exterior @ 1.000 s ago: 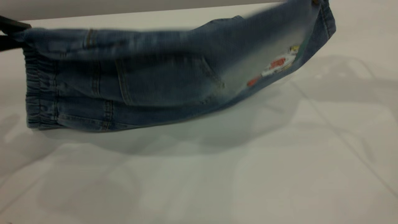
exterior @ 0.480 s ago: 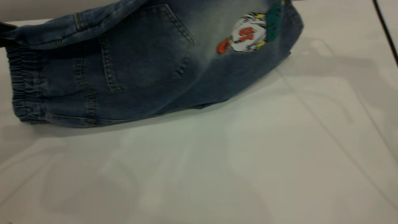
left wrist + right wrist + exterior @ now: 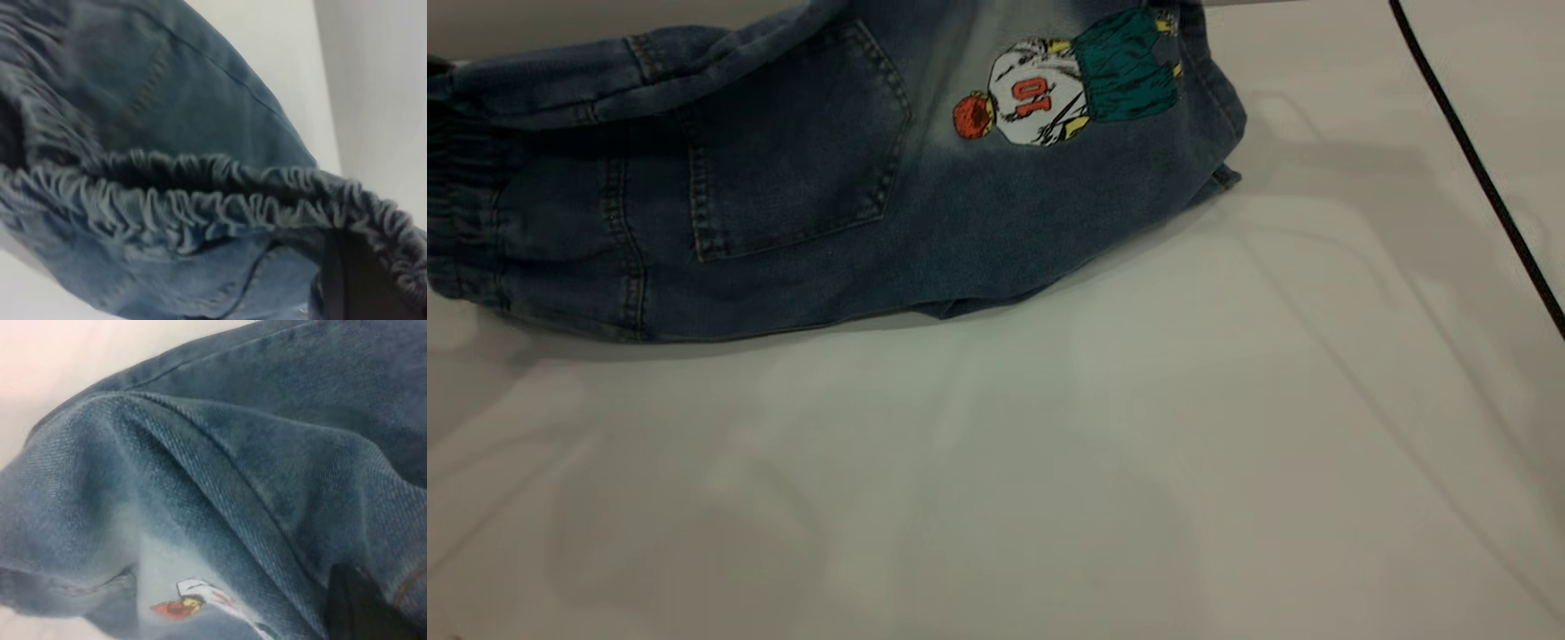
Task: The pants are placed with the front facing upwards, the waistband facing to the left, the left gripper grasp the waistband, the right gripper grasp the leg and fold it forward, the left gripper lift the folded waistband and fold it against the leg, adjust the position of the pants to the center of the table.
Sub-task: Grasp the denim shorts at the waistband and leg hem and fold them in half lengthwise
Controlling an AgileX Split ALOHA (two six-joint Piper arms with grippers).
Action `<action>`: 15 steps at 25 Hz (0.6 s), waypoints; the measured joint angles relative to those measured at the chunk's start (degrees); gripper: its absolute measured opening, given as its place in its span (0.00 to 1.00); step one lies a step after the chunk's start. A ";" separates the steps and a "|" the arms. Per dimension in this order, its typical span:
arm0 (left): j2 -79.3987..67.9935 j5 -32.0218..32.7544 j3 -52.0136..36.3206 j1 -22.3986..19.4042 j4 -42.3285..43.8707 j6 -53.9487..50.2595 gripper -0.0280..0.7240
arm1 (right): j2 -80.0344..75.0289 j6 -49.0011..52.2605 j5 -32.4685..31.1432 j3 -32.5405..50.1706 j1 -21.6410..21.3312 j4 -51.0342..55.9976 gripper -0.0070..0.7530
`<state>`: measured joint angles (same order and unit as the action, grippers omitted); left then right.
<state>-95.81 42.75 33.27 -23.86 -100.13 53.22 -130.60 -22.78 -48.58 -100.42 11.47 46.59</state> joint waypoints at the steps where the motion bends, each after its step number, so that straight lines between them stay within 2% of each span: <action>1: 0.00 -0.69 0.00 0.00 0.00 -0.05 0.19 | -0.28 0.05 0.46 0.00 0.00 -0.01 0.04; 9: 0.00 -7.92 0.00 0.00 0.02 0.39 0.19 | -0.42 1.26 2.22 0.00 0.05 0.02 0.04; 15: 0.00 -8.41 0.00 0.00 0.08 0.45 0.19 | -0.42 1.33 2.83 0.00 0.05 0.05 0.04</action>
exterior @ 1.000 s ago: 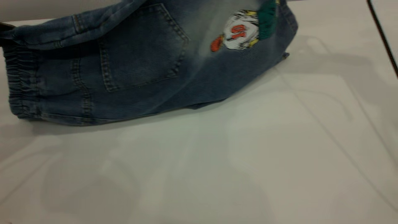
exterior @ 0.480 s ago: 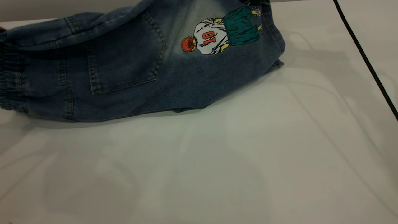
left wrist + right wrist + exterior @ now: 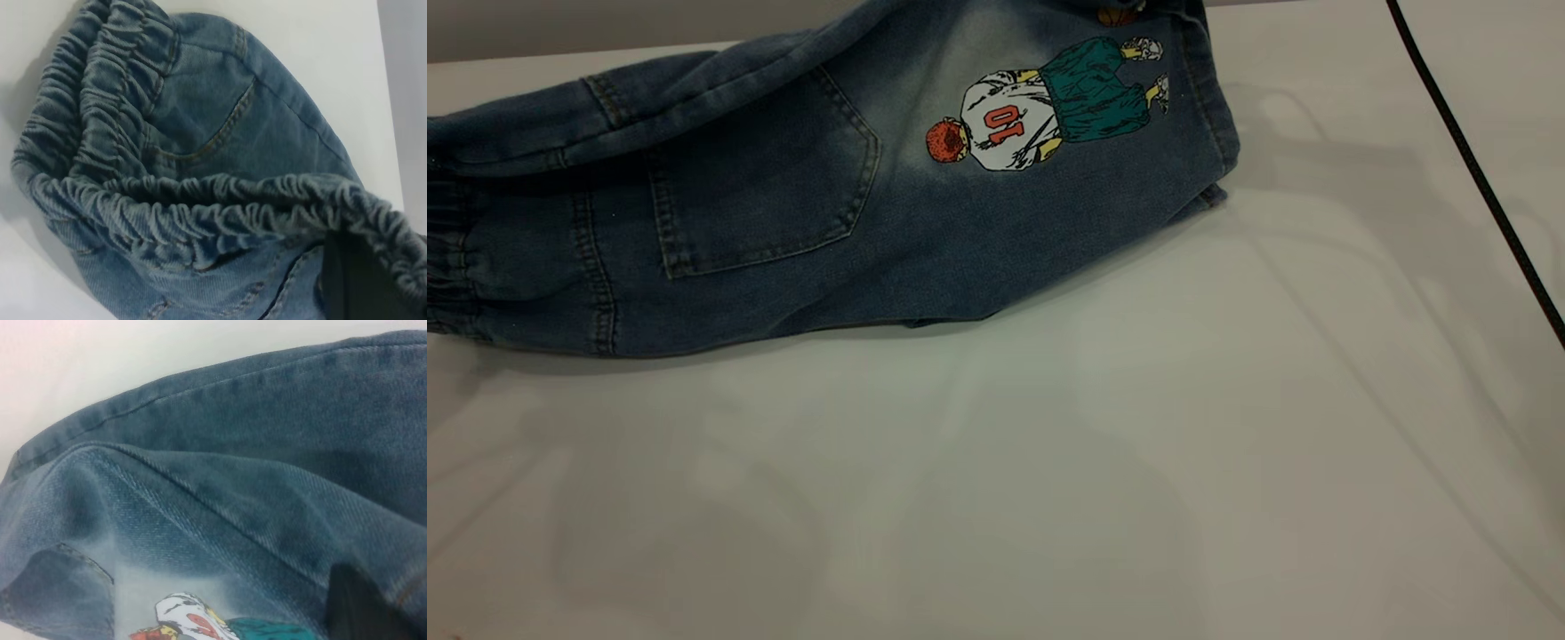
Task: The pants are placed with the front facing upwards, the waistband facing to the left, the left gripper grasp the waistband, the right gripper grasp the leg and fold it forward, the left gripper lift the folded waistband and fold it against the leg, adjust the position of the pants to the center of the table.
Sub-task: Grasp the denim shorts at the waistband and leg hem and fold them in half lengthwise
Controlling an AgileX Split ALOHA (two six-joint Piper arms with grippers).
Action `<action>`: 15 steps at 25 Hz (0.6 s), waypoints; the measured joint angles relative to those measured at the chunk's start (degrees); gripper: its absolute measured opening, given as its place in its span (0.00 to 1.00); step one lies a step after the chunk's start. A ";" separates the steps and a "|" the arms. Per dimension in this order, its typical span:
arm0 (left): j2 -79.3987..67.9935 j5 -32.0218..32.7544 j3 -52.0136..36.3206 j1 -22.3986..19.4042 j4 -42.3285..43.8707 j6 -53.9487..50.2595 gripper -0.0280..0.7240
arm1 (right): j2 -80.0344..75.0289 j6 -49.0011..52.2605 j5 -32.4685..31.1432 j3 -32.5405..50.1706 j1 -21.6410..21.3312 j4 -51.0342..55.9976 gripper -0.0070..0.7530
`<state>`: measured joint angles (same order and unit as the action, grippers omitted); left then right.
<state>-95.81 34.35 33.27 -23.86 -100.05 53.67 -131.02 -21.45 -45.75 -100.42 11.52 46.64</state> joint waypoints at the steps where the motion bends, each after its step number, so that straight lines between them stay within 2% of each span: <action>1: 0.00 0.00 0.00 0.00 0.00 0.17 0.19 | 0.00 0.00 0.00 0.00 0.00 0.00 0.04; 7: 0.00 -0.15 0.00 0.00 0.01 2.14 0.26 | 0.00 0.00 0.00 0.00 0.00 0.00 0.04; 15: 0.00 -1.64 0.00 0.00 0.06 2.46 0.59 | 0.00 0.00 0.27 0.00 0.00 -0.06 0.05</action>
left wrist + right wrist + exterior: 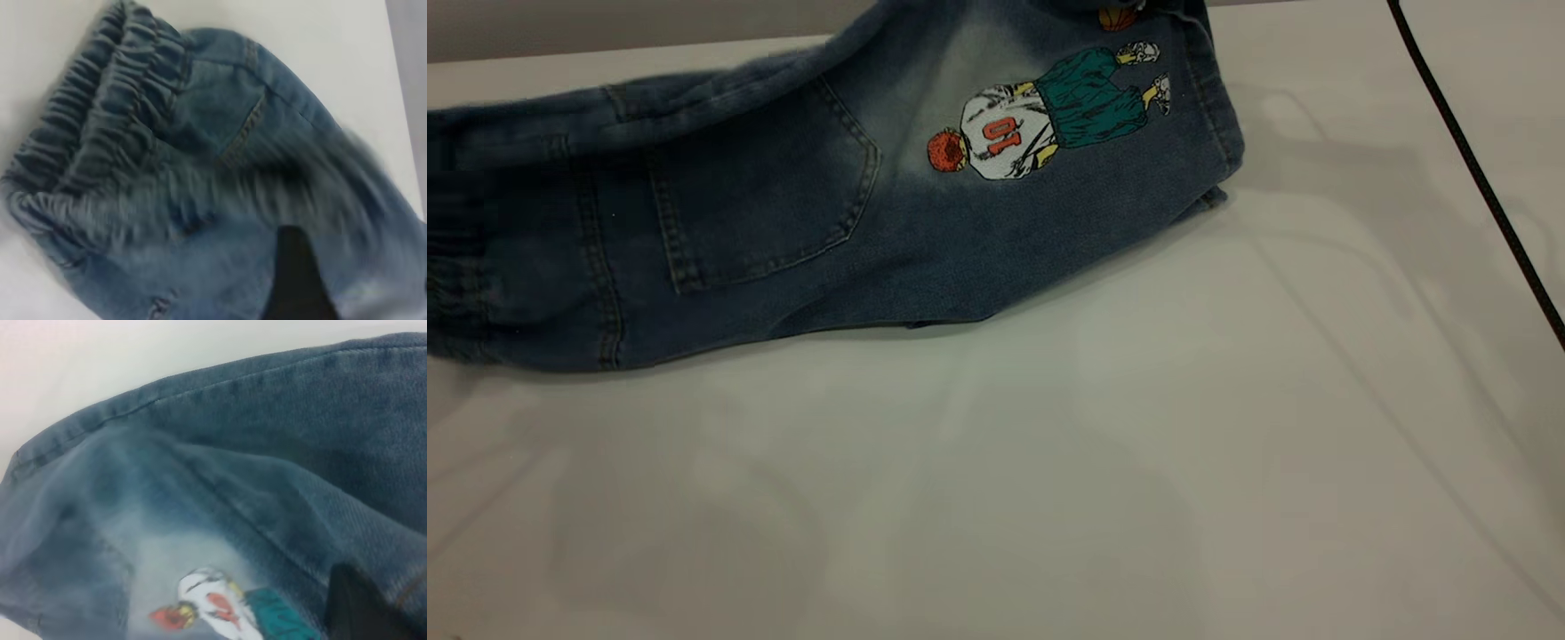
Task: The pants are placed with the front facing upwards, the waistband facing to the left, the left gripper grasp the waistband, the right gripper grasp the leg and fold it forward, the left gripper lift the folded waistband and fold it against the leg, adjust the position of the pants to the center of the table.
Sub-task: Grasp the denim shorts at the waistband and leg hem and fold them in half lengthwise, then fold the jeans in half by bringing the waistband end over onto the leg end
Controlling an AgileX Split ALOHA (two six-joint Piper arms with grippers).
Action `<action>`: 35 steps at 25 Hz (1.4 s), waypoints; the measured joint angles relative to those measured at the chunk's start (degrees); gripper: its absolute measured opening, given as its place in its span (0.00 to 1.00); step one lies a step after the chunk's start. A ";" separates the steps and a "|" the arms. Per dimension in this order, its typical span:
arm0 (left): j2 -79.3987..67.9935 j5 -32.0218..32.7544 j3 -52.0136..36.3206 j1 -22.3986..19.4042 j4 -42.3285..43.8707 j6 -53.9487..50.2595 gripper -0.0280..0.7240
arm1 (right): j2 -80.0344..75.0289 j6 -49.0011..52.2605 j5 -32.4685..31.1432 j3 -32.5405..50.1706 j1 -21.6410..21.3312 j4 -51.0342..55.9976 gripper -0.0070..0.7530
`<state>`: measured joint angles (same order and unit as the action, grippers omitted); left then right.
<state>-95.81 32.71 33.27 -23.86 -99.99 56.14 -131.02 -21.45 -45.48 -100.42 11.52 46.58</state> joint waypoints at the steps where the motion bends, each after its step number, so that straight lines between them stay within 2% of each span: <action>1: 0.00 -0.01 0.00 0.00 0.00 0.17 0.63 | 0.00 0.00 0.01 0.00 0.00 0.00 0.05; 4: 0.00 0.05 0.00 0.00 0.00 0.41 0.67 | 0.00 0.00 0.01 0.00 0.00 0.00 0.05; 9: 0.00 0.05 0.00 0.00 0.00 0.56 0.68 | 0.00 -0.49 0.41 0.00 0.00 1.49 0.06; 13: 0.00 0.22 0.00 0.00 0.00 1.63 0.68 | 0.00 -3.15 0.26 0.00 0.79 1.59 0.12; 17: 0.00 -0.03 0.00 0.00 0.06 2.57 0.68 | 0.00 -3.80 0.38 0.00 2.20 1.48 0.31; 22: 0.00 -2.32 0.00 -0.39 0.38 4.63 0.68 | 0.56 -6.35 0.19 0.00 2.19 2.07 0.61; 25: 0.00 -2.17 0.00 -2.00 4.02 3.63 0.68 | 1.40 -6.35 -1.24 0.00 2.20 2.19 0.70; 35: -0.94 -1.87 0.09 -10.48 23.20 -9.09 0.68 | 1.60 -8.38 -3.47 0.00 2.20 4.80 0.72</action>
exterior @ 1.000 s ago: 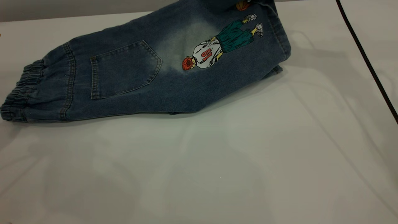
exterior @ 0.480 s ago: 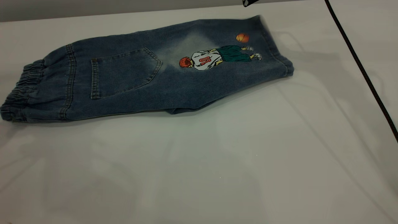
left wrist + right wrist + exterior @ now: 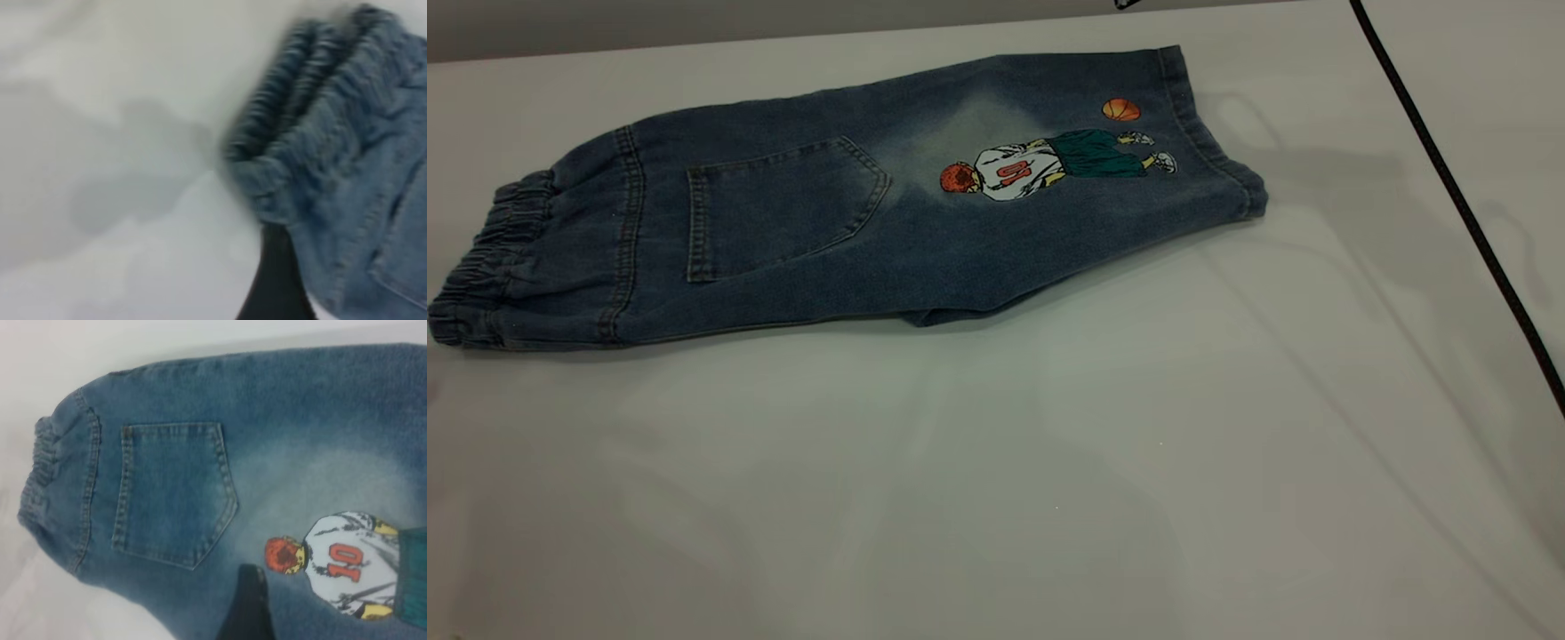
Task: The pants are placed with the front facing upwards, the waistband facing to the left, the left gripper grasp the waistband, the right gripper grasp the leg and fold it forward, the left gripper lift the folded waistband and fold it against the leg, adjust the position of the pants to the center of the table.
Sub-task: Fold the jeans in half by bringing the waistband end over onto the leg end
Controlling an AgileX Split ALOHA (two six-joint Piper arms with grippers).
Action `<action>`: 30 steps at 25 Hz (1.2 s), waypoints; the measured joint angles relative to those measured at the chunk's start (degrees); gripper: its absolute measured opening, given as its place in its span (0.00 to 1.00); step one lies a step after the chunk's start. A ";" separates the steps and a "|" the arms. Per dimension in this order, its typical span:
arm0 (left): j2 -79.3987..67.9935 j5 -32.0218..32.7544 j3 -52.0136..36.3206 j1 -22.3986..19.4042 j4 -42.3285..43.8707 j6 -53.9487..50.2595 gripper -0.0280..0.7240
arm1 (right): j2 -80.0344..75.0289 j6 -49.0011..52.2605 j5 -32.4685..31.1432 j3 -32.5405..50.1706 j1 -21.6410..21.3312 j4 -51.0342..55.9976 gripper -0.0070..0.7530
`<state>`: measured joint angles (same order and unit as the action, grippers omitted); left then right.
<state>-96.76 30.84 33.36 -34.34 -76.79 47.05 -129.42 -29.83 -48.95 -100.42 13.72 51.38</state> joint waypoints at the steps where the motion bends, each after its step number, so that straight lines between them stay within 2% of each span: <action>1: -0.77 0.00 0.30 -0.69 0.68 0.00 0.68 | 0.00 0.00 -0.33 0.00 0.17 0.06 0.72; 4: -4.35 2.21 2.31 -2.22 0.64 1.61 0.68 | -0.25 -0.07 -1.14 0.00 0.22 0.20 0.72; 9: -13.35 12.73 7.63 -2.21 0.70 3.38 0.68 | -0.39 -0.39 -1.66 0.00 0.41 -0.15 0.72; 14: -20.49 18.36 11.34 -2.15 2.88 1.09 0.68 | -0.39 -0.50 -2.50 0.00 0.46 -0.15 0.72; 20: -21.63 15.11 11.95 -2.15 10.65 -2.65 0.68 | -0.39 -0.65 -2.50 0.00 0.46 -0.15 0.72; 30: -22.14 15.12 13.32 -2.03 10.05 -0.71 0.68 | -0.39 -0.94 -2.20 0.00 0.46 -0.15 0.72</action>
<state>-118.89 45.96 46.68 -36.36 -66.74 46.34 -129.82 -30.77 -51.15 -100.42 14.18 51.24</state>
